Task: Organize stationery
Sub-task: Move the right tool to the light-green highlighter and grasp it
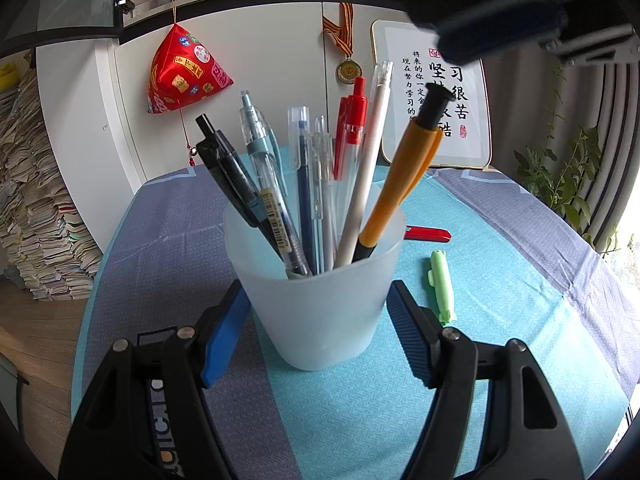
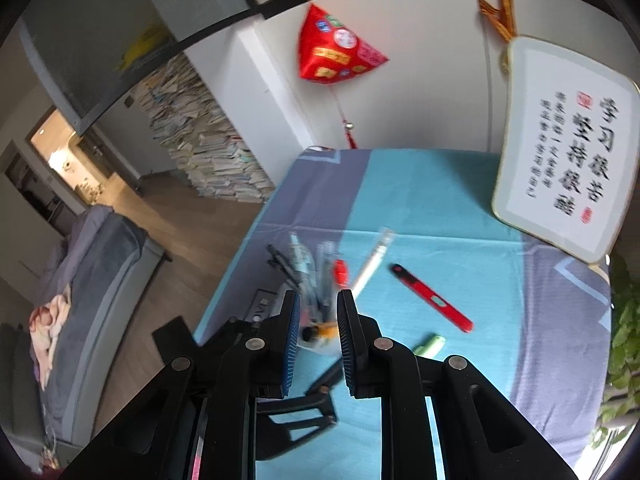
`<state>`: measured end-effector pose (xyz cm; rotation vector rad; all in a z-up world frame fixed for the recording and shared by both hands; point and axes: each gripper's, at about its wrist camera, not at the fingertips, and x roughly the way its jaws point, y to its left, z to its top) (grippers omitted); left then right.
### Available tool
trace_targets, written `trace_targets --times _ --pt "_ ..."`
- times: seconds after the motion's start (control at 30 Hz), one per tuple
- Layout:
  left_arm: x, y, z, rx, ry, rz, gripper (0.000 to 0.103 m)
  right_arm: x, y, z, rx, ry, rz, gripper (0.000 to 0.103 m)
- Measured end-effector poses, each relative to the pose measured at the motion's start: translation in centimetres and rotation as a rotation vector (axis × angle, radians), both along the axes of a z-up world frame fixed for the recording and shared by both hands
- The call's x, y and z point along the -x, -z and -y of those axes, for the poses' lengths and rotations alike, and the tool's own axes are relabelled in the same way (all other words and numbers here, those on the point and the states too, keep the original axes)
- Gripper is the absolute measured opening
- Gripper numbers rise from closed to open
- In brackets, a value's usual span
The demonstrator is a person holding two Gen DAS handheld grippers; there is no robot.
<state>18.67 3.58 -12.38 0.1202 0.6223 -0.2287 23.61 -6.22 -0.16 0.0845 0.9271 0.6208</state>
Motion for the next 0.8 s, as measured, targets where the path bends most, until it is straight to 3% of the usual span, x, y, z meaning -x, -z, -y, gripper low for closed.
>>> trace_targets --times 0.3,0.47,0.57,0.8 --pt "0.0 0.0 0.0 0.0 0.0 0.0 0.07 -1.2 3.2 3.1 0.059 0.128 -0.062 0.02" --pt "0.0 0.0 0.0 0.0 0.0 0.0 0.07 -2.7 7.1 4.0 0.092 0.194 -0.163 0.02" --pt "0.0 0.0 0.0 0.0 0.0 0.0 0.07 -3.6 9.3 4.1 0.103 0.216 -0.219 0.026" --pt "0.0 0.0 0.0 0.0 0.001 0.0 0.07 -5.0 12.5 4.0 0.122 0.258 -0.303 0.028"
